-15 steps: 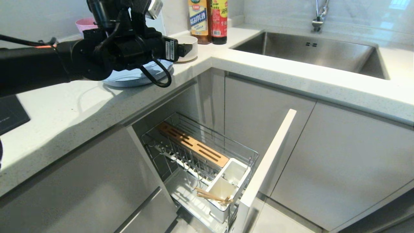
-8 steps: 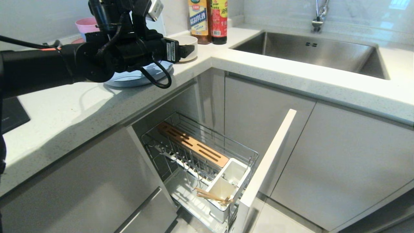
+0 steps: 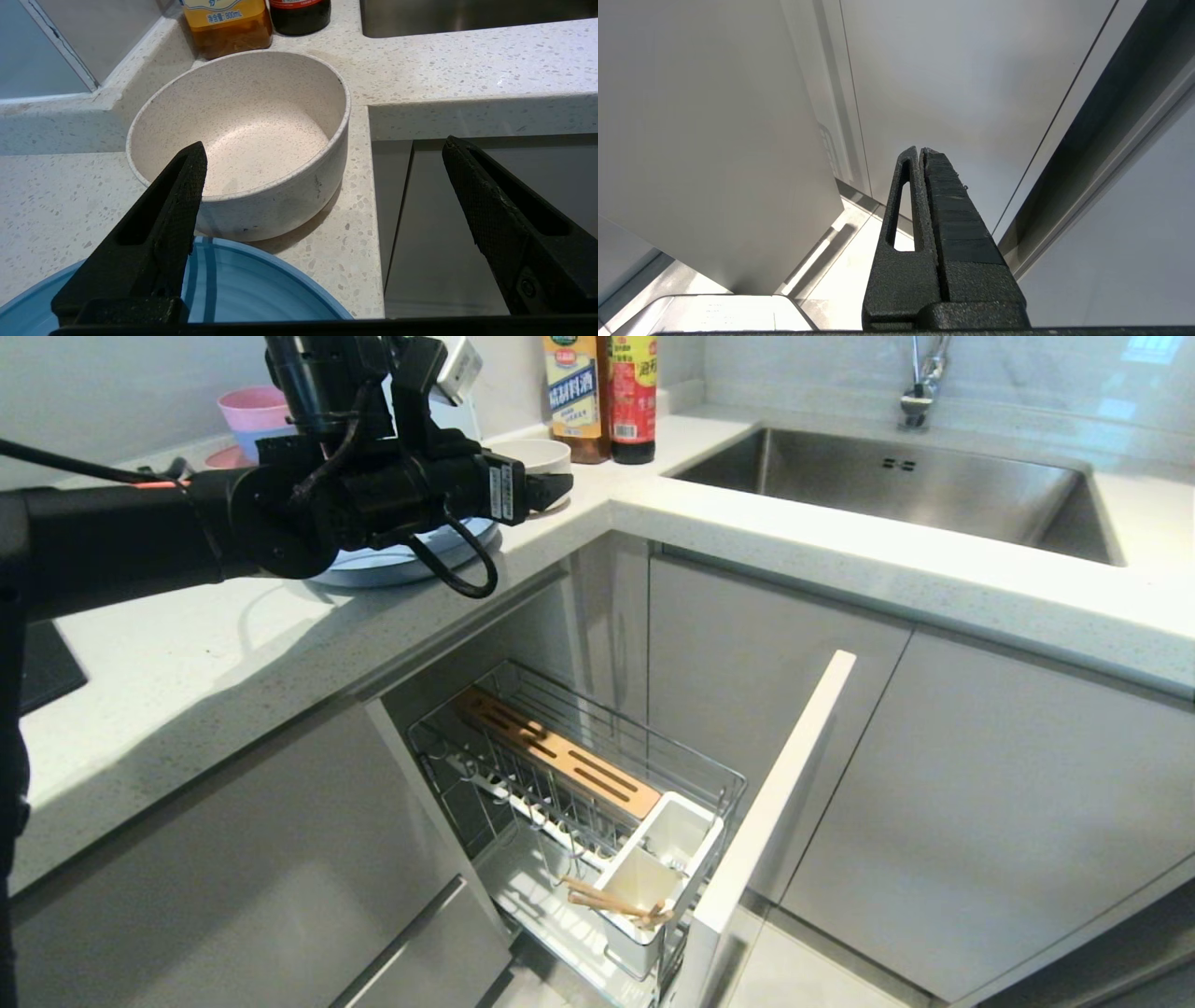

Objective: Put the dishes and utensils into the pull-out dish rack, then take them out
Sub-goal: Pick up the bowl and place it in the cupboard

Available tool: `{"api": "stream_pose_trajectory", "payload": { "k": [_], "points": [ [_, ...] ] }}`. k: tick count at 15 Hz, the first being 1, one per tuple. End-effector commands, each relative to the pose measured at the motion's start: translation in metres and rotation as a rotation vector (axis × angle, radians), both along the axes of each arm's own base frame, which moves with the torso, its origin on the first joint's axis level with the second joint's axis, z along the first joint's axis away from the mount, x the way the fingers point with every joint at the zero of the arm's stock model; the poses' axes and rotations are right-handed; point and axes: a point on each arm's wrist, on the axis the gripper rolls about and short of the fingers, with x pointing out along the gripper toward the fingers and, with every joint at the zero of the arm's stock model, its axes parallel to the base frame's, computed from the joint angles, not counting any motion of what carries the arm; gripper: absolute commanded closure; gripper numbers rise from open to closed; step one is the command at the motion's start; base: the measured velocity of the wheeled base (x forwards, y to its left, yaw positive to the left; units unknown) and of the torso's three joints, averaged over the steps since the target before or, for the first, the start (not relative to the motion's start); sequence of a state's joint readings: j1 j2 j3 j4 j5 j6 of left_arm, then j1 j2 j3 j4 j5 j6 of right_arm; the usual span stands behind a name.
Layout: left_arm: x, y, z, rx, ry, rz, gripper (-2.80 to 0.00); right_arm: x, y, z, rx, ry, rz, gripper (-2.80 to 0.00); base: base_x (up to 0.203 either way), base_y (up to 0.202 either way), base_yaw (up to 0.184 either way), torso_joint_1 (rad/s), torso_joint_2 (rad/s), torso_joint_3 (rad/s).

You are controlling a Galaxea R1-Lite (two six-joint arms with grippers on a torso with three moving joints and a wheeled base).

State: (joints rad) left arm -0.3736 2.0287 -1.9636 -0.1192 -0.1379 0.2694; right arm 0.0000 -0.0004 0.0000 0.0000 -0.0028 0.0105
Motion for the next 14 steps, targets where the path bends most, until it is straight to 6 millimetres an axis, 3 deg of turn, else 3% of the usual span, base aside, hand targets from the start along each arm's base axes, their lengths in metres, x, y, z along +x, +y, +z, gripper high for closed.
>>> {"api": "stream_pose_trajectory", "payload": {
  "k": [1,14],
  "points": [
    [0.0008,-0.0006,-0.0012,0.003,0.001,-0.002,-2.8,0.0001,0.0,-0.0004,0.0,0.002,0.0,0.0,0.0,0.0,0.0,0.0,0.0,0.0],
    [0.0061,-0.0025,-0.0111,0.019,0.042,0.005,-2.8,0.0001,0.0,-0.0004,0.0,0.002,0.0,0.0,0.0,0.0,0.0,0.0,0.0,0.0]
  ]
}}
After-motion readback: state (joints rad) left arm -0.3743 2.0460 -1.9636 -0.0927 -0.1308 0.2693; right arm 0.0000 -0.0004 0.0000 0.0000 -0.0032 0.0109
